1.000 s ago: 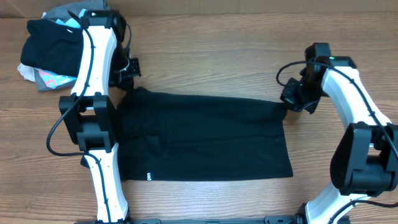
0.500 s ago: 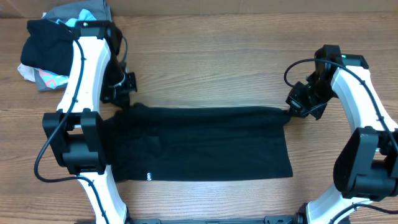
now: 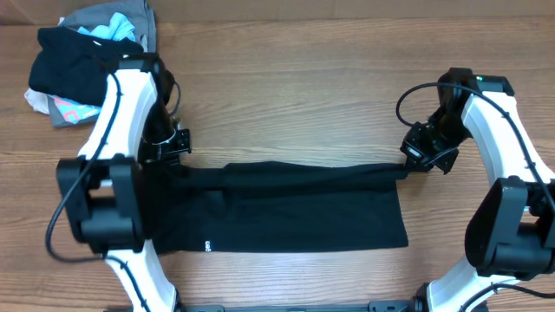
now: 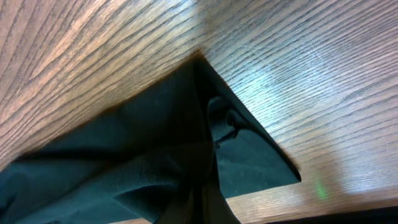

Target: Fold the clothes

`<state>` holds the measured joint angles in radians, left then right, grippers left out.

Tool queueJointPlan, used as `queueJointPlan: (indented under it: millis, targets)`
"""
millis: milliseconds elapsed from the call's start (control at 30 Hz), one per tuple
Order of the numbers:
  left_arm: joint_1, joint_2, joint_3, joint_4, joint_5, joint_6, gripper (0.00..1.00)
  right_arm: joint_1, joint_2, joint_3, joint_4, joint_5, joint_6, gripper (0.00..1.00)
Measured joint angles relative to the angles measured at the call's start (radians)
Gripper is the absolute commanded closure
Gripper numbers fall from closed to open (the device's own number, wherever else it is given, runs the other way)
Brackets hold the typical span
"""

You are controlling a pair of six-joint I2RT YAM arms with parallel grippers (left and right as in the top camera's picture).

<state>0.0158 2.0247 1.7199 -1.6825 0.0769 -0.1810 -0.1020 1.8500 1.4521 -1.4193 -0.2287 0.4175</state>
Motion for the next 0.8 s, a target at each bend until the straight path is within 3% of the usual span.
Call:
queueJointPlan:
  millis: [167, 333, 633, 800]
  targets:
    - [0.000, -0.180, 0.000, -0.006, 0.009, 0.000, 0.96, 0.000, -0.007, 0.000, -0.020, 0.000, 0.000, 0.96]
    - [0.000, -0.241, -0.032, -0.005, 0.025, 0.000, 0.96, 0.000, -0.014, 0.000, -0.040, 0.000, 0.000, 0.96]
    - [0.000, -0.237, -0.376, 0.185, 0.036, -0.007, 0.96, 0.000, -0.016, -0.002, -0.074, 0.003, -0.019, 0.96]
    - [0.001, -0.237, -0.477, 0.242, 0.035, -0.011, 0.96, 0.000, -0.018, -0.037, -0.086, 0.032, -0.023, 0.96]
